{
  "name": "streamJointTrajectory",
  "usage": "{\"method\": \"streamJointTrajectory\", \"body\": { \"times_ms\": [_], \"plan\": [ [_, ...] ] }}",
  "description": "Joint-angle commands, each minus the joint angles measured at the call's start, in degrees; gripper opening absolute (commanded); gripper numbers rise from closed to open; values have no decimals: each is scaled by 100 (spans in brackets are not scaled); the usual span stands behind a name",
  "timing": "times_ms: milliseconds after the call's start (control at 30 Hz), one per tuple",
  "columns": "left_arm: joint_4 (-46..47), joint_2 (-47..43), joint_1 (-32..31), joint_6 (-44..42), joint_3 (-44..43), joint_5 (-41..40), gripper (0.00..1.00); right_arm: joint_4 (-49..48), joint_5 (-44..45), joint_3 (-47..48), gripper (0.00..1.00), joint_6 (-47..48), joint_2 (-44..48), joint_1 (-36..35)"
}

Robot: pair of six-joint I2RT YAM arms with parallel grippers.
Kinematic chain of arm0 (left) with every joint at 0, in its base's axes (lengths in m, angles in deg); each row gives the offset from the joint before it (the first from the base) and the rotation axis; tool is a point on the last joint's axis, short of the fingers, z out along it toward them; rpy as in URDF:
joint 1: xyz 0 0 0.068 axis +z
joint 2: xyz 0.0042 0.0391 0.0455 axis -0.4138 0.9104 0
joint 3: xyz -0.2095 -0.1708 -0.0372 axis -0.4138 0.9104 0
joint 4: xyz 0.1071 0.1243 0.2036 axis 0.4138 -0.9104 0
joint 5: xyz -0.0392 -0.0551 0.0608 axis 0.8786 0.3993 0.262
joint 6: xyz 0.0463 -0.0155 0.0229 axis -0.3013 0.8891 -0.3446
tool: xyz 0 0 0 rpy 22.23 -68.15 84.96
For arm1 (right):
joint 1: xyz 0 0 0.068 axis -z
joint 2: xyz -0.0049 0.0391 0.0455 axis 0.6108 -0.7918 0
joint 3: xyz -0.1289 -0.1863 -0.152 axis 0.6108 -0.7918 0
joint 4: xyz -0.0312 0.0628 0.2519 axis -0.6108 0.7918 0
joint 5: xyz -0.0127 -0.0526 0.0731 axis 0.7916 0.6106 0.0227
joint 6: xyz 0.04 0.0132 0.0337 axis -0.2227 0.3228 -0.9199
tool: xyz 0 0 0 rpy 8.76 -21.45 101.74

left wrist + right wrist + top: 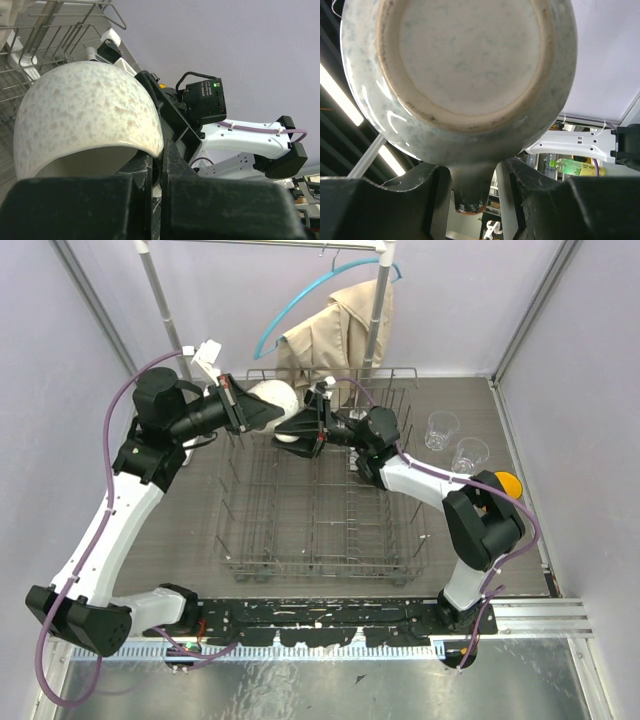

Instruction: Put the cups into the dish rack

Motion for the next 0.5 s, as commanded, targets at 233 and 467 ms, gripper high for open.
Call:
{"method": "streamJointTrajectory", "body": {
  "times_ms": [233,467],
  "plan": [
    [697,-502,-24,58,-2,324,0,-505,257,215,42,-84,-65,-41],
    [599,-589,-28,6,97,320,0,-370,334,226,40,-39,35,-15]
  ]
}}
